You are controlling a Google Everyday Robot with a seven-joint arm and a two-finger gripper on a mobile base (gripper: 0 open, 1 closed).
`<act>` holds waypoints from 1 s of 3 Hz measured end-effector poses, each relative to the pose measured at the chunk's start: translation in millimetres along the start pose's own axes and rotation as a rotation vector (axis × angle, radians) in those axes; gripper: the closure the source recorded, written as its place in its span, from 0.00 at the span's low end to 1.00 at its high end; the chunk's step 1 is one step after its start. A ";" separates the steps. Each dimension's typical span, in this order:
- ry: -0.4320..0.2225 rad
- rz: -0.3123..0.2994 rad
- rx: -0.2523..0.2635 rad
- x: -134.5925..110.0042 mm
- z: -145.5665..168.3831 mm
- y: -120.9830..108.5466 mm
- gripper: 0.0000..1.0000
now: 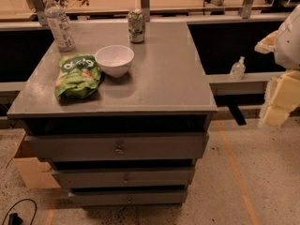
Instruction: Move blue plastic bottle near green rice chip bag
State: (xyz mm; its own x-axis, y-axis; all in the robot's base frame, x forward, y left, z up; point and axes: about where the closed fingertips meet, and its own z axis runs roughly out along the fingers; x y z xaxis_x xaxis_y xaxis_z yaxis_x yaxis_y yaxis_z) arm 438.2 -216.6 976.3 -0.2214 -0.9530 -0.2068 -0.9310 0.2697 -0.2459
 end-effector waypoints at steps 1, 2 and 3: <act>0.000 0.000 0.000 -0.1 0.0 0.0 0.00; -0.114 0.050 0.018 -20.6 1.8 -13.3 0.00; -0.408 0.135 0.023 -90.1 16.8 -65.5 0.00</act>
Offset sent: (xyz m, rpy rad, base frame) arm 0.0749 0.0606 0.0320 0.4970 -0.1542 -0.0976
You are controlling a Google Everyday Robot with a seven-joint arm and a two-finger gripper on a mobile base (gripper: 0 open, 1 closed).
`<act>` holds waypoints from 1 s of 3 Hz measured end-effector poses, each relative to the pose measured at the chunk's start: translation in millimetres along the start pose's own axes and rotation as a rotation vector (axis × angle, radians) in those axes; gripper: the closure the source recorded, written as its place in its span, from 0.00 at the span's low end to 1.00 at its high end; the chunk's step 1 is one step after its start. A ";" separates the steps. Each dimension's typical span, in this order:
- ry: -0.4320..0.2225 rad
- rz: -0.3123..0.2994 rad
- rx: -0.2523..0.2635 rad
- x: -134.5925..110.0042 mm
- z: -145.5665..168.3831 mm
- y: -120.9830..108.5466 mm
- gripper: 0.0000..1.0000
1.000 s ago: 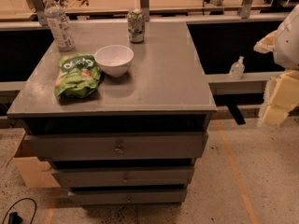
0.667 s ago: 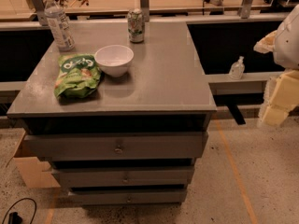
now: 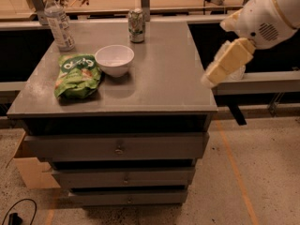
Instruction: Move blue plastic bottle near green rice chip bag
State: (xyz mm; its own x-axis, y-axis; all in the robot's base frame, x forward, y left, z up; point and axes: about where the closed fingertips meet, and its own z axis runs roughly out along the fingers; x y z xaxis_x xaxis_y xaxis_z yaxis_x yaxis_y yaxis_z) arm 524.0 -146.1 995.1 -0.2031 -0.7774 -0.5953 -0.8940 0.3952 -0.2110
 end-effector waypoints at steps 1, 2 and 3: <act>-0.272 0.084 -0.043 -71.0 38.5 -15.7 0.00; -0.358 0.104 0.005 -95.9 38.7 -29.9 0.00; -0.358 0.104 0.005 -95.9 38.7 -29.9 0.00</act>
Offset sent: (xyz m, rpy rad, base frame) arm 0.0399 0.0616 0.0142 0.2602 -0.0287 0.0166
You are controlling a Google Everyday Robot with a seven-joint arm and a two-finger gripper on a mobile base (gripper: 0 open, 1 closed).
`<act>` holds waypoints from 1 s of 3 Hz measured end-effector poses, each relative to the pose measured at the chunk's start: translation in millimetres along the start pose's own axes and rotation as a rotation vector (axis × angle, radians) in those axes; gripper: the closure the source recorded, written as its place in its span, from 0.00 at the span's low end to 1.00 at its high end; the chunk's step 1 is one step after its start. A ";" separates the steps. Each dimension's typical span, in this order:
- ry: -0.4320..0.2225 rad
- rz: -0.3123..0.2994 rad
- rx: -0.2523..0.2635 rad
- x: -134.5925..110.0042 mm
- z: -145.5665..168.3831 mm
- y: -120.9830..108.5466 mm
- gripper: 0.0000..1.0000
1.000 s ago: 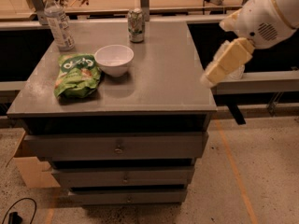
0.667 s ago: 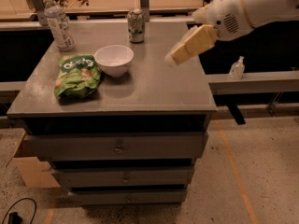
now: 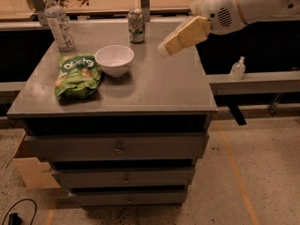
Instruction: Move blue plastic bottle near green rice chip bag
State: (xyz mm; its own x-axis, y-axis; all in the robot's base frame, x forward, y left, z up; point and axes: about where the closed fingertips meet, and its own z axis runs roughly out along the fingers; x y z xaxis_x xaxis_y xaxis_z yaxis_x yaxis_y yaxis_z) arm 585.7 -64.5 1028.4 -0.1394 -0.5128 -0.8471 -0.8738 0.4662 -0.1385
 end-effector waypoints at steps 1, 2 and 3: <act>-0.034 0.011 0.031 -2.5 20.5 -8.4 0.00; -0.107 0.037 0.055 -13.8 98.0 -29.5 0.00; -0.176 0.067 0.094 -31.7 181.2 -57.6 0.00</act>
Offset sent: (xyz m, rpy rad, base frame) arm 0.1796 0.1345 -0.0501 0.2595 -0.1744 -0.1469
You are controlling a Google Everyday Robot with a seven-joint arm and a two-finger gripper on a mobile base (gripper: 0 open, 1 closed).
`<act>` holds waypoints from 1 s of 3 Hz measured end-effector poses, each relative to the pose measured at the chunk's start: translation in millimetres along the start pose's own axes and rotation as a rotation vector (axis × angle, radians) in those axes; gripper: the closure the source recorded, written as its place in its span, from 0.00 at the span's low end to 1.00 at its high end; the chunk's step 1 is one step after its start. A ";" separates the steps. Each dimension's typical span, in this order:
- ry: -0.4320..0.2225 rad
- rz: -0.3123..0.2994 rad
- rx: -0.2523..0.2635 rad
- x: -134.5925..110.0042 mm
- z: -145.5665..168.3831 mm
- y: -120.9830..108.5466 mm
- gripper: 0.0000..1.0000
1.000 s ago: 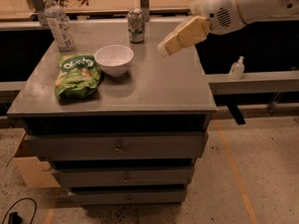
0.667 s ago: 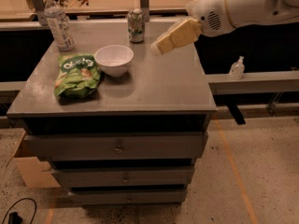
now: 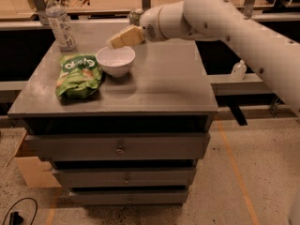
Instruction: Move blue plastic bottle near green rice chip bag
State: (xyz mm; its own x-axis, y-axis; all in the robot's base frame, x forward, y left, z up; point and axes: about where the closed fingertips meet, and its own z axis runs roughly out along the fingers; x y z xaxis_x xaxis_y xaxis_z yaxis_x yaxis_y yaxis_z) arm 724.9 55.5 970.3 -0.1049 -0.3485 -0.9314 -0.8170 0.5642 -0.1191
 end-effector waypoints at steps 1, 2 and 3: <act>-0.039 -0.003 0.003 -13.3 29.0 7.0 0.00; -0.039 -0.003 0.004 -13.0 27.5 6.0 0.00; -0.084 -0.004 0.008 -27.9 64.4 11.4 0.00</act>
Offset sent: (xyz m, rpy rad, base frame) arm 0.0130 0.0330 0.0009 0.0314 -0.0254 0.0053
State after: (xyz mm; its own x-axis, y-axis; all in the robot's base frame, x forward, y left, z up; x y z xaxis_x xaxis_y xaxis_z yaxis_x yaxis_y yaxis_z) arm 755.1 119.8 972.7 -0.0531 -0.2866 -0.9566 -0.8127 0.5690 -0.1254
